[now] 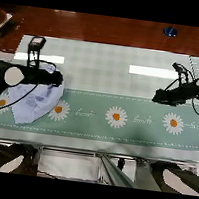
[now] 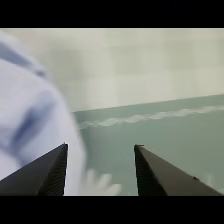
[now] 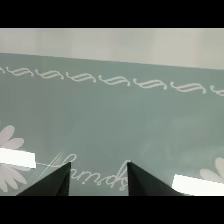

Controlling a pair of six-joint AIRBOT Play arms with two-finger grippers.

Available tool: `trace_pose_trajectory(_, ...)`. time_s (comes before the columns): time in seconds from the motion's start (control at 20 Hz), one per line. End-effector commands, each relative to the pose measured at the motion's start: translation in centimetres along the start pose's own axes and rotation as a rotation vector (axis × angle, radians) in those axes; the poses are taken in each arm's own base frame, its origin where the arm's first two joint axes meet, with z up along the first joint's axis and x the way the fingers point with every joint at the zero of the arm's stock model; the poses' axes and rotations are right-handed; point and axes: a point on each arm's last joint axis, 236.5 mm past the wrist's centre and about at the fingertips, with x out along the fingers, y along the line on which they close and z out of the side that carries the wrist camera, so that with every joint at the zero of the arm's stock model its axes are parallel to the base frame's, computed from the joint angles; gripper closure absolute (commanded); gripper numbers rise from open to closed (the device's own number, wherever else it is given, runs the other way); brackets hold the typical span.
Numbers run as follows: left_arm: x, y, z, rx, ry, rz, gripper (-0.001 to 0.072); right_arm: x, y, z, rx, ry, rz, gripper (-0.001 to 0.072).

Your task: Fold the shirts.

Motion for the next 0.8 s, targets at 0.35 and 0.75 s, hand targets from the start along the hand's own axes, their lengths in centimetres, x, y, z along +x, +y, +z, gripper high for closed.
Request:
trace_pose_trajectory(0.35, 1.7, 17.6, -4.2, -0.405, 0.108, 0.349, 0.0200, 1.4, 0.0, -1.6, 0.024, 0.042, 0.014, 0.0303)
trace_pose_trajectory(0.75, 8.9, 13.4, -9.5, -0.537, 0.363, 0.171, 0.0202, 1.4, 0.2, -1.5, 0.027, 0.040, 0.020, 0.0303)
